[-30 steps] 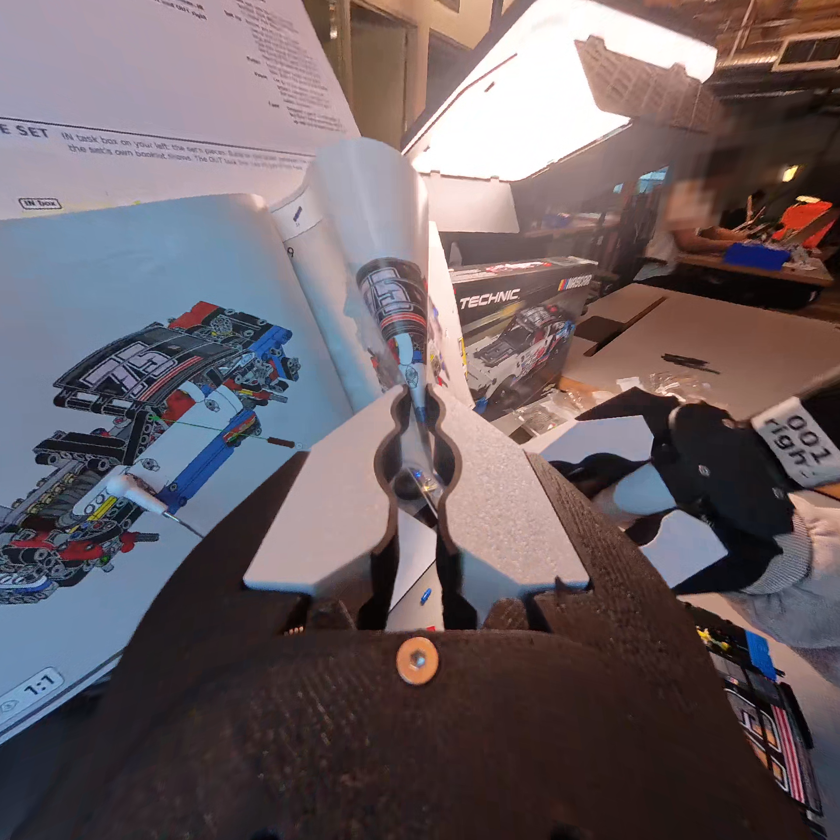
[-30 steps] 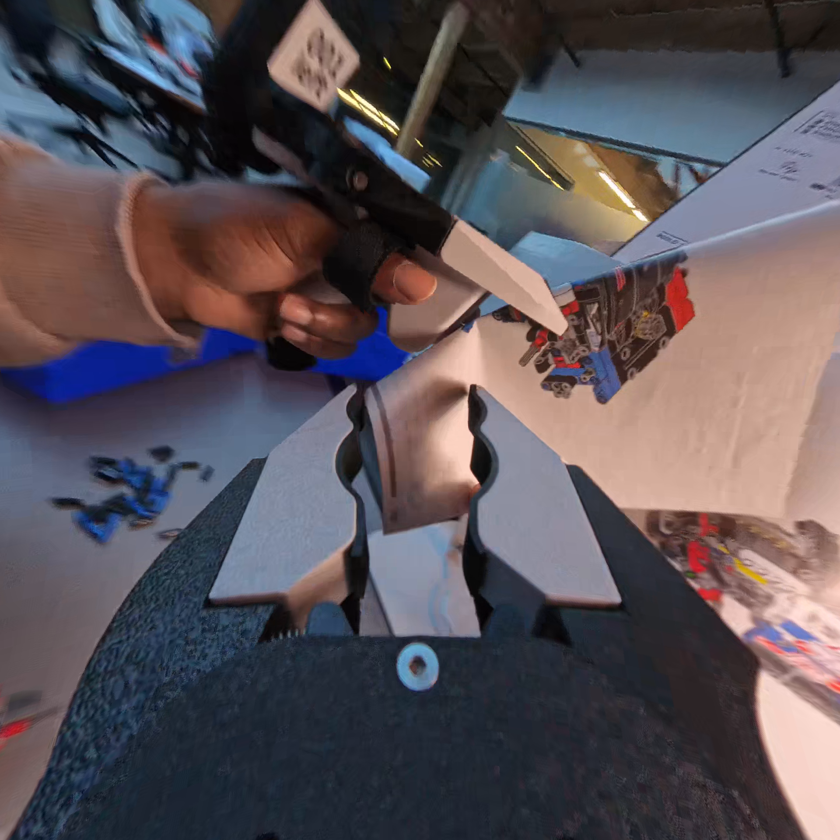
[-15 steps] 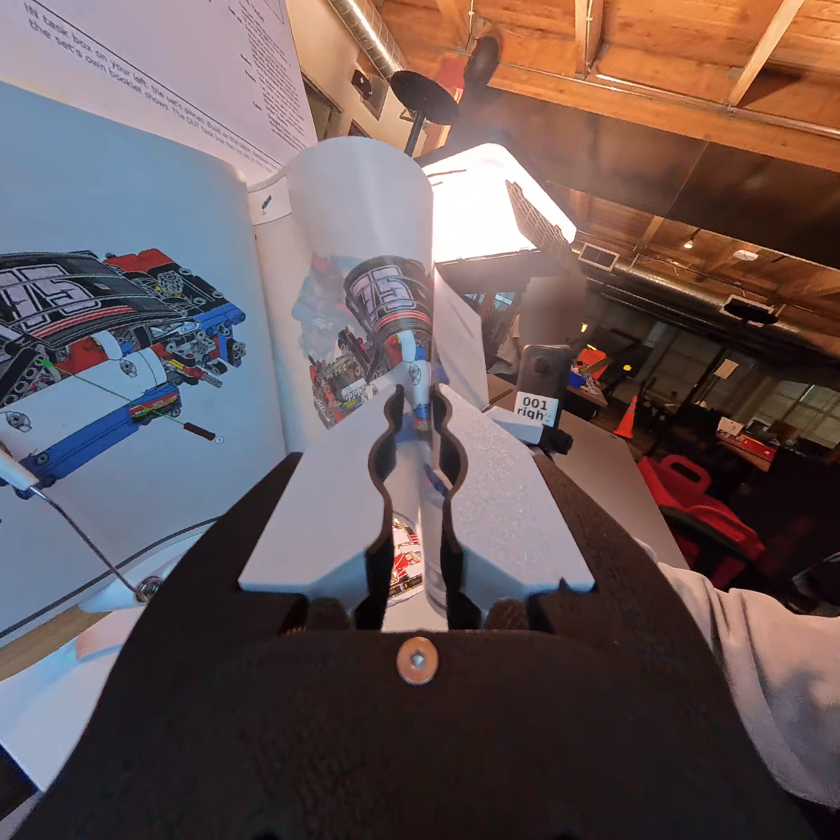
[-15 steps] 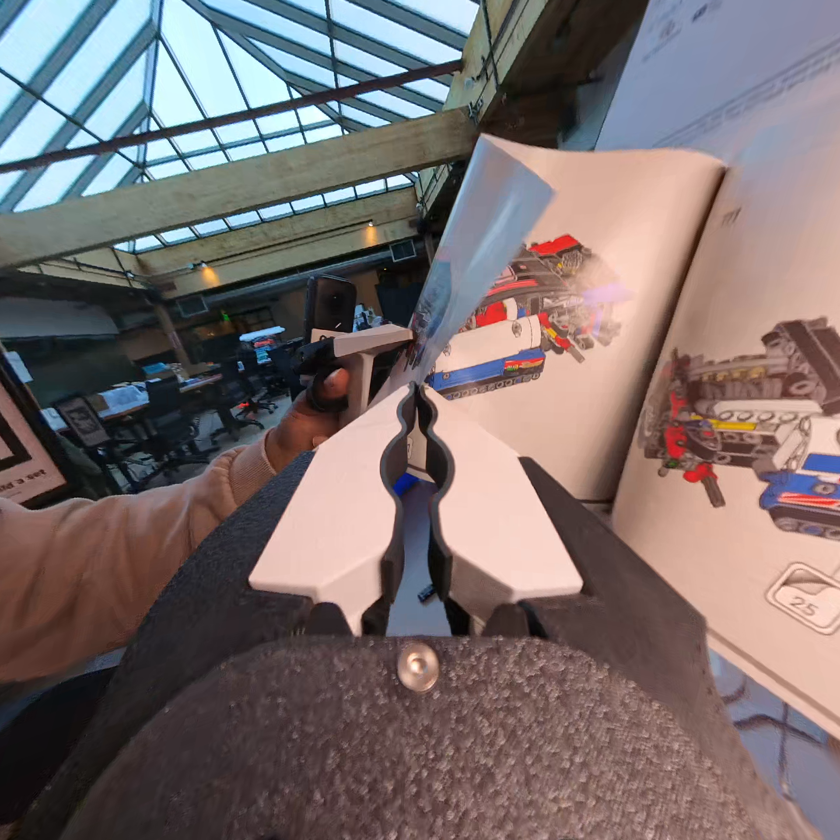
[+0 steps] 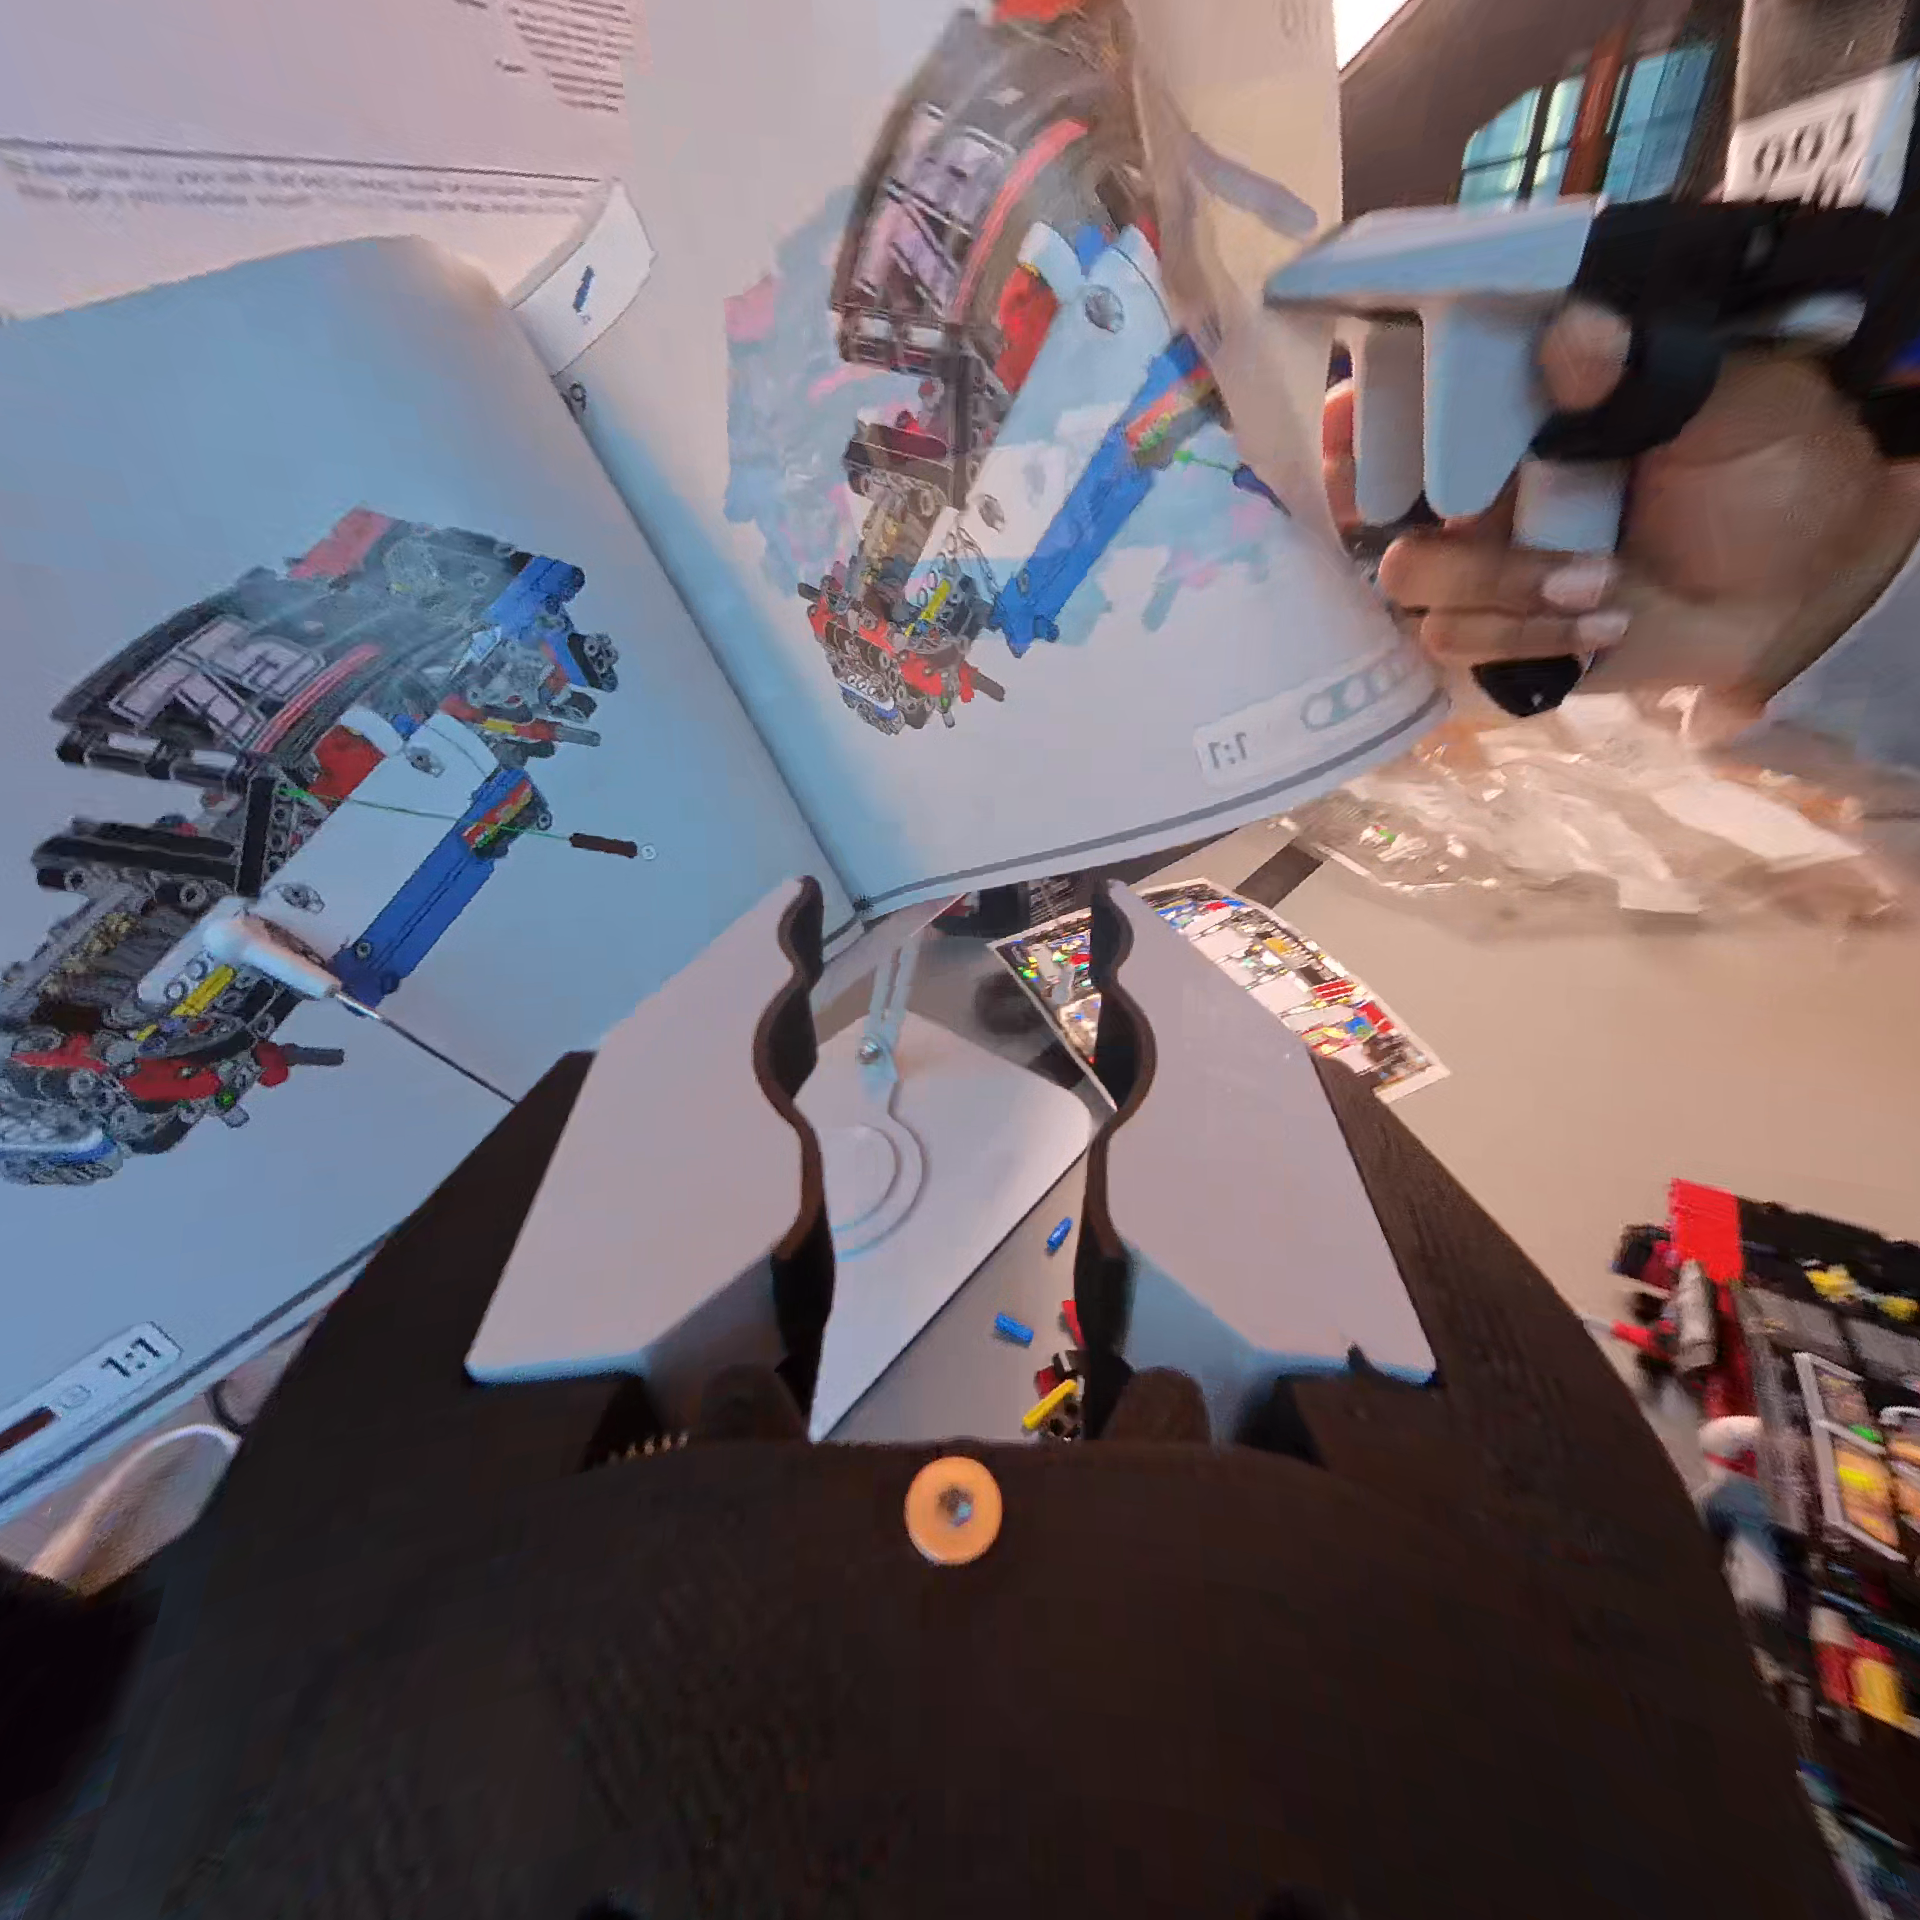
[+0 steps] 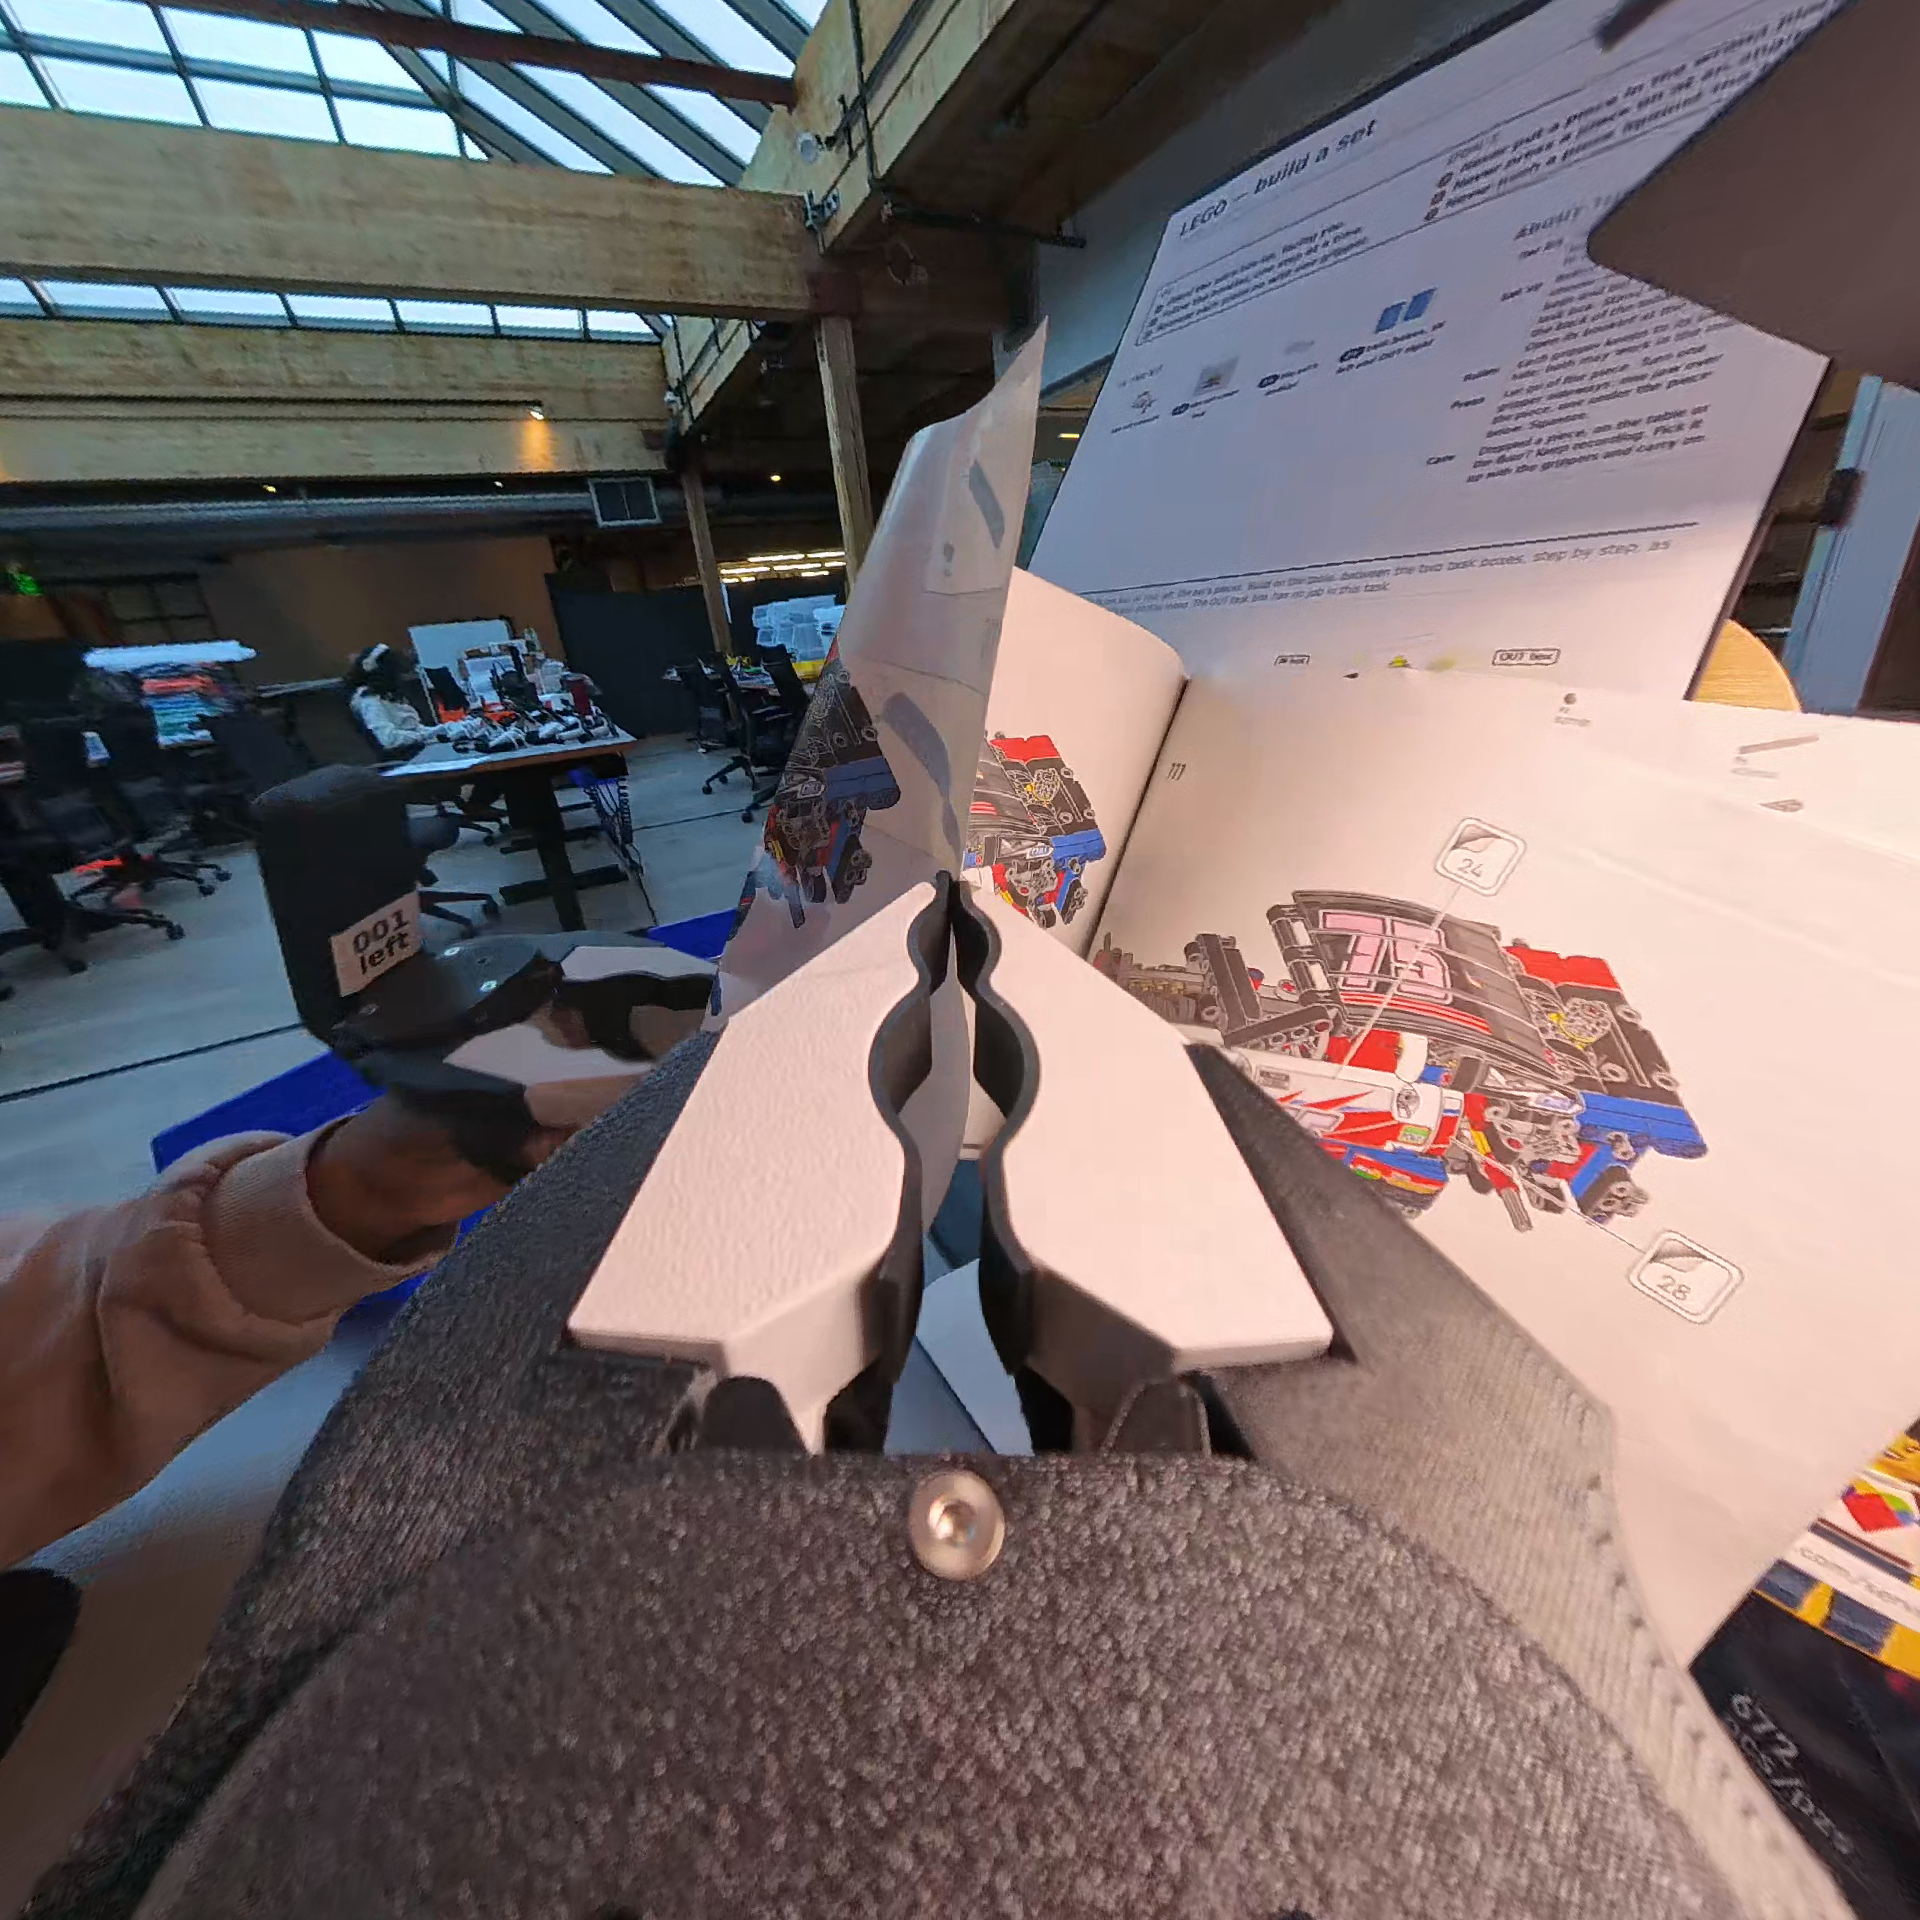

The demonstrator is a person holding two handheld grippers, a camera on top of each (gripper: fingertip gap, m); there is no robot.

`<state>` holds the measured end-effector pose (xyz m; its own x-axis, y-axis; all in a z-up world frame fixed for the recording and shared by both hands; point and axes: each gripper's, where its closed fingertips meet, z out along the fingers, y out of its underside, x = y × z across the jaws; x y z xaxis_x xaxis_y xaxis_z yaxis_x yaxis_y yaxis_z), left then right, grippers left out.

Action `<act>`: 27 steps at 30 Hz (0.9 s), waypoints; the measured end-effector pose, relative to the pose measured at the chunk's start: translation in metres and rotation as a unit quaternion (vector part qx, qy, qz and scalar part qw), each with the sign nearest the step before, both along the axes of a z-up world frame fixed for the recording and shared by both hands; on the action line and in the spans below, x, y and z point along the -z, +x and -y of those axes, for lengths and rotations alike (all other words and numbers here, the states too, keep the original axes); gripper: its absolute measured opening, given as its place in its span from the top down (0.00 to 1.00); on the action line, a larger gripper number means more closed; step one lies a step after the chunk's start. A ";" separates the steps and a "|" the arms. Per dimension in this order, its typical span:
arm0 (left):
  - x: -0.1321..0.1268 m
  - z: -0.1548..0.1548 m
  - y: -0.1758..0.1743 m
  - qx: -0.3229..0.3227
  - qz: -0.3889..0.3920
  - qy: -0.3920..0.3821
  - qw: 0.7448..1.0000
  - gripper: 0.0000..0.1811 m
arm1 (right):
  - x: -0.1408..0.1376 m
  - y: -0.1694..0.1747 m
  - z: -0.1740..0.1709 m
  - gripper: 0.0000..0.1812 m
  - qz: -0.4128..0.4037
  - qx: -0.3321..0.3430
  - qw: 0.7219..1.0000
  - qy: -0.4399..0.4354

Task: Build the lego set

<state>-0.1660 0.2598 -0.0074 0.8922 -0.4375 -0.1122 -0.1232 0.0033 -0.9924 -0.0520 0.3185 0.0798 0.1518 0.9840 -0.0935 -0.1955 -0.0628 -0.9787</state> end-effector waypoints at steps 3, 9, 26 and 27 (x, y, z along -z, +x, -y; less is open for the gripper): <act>0.010 -0.006 0.019 -0.023 -0.077 0.040 0.996 0.64 | -0.017 -0.006 -0.006 1.00 -0.019 0.074 0.997 0.032; 0.010 -0.020 0.036 -0.057 -0.084 0.073 0.992 0.68 | -0.022 -0.045 0.004 1.00 -0.002 0.073 0.997 0.019; 0.023 -0.040 -0.105 0.020 0.497 -0.040 0.867 0.96 | 0.083 -0.134 -0.007 0.90 0.276 0.123 0.922 0.243; 0.021 -0.038 -0.111 0.023 0.503 -0.031 0.863 0.93 | 0.087 -0.139 -0.010 0.90 0.296 0.141 0.907 0.266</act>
<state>-0.2766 0.2974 -0.0281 0.5060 -0.4530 0.7340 0.8001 -0.0713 -0.5956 -0.1912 0.3285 -0.0077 0.2739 0.7803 0.5622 0.4386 0.4189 -0.7951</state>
